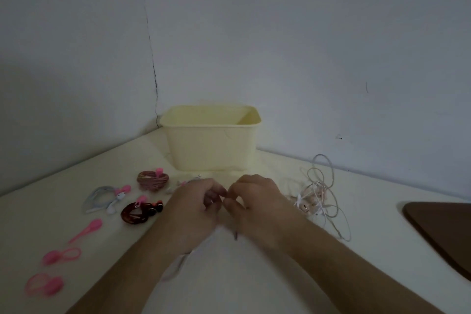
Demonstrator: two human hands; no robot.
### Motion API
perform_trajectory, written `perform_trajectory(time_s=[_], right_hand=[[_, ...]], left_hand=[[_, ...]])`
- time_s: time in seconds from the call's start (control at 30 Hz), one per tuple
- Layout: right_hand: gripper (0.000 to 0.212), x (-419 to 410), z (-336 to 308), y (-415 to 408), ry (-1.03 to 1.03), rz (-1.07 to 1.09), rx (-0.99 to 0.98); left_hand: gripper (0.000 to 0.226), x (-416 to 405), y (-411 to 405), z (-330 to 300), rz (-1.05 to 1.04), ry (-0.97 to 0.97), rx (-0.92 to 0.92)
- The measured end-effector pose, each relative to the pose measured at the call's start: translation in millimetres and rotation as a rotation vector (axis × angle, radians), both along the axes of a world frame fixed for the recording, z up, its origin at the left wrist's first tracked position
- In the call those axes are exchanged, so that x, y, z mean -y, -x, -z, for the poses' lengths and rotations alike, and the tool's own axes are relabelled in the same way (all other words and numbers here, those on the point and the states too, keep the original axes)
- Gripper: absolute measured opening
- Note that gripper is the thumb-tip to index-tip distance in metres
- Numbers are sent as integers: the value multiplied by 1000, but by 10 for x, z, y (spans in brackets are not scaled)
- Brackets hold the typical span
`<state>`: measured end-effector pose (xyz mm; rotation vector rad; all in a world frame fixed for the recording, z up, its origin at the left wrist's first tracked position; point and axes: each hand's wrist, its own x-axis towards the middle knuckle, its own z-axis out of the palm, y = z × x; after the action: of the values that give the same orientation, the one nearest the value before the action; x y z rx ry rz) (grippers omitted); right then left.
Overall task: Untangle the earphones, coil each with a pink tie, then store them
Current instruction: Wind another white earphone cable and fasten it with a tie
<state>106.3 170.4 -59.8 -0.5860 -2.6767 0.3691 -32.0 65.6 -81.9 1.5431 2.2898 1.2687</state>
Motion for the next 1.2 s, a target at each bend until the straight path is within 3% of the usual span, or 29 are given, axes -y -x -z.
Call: perform_trajectory(time_s=[0.1, 0.33, 0.4, 0.5, 0.57, 0.7, 0.83, 0.93, 0.97, 1.1, 1.2], right_hand=[[11, -14, -12, -28, -1, 26, 14], [24, -109, -129, -112, 213, 173, -73], [28, -99, -153, -108, 345, 137, -153], [32, -88, -200, -81, 699, -10, -325], [20, -63, -232, -70, 829, -67, -376], [21, -65, -175, -57, 695, -7, -383], [20, -118, -155, -53, 487, 61, -471], [13, -102, -113, -31, 482, 72, -446], [10, -78, -104, -18, 568, 91, -444], [23, 36, -164, 3, 1265, -26, -536], [26, 134, -246, -55, 1303, -200, -427]], left_hand=[[32, 10, 37, -37, -43, -149, 46], [25, 72, 39, -214, -48, -287, 350], [16, 61, 12, -217, -28, -277, 380], [15, 27, -62, -197, 33, -278, 412], [14, 32, -87, -205, 55, -310, 440], [21, 65, -127, -257, 116, -312, 583], [24, 55, -203, -275, 227, -294, 928], [24, 56, -246, -270, 318, -282, 952], [27, 56, -249, -268, 313, -302, 936], [25, 54, -162, -249, 173, -417, 849], [13, 85, -171, -278, 98, -418, 779]])
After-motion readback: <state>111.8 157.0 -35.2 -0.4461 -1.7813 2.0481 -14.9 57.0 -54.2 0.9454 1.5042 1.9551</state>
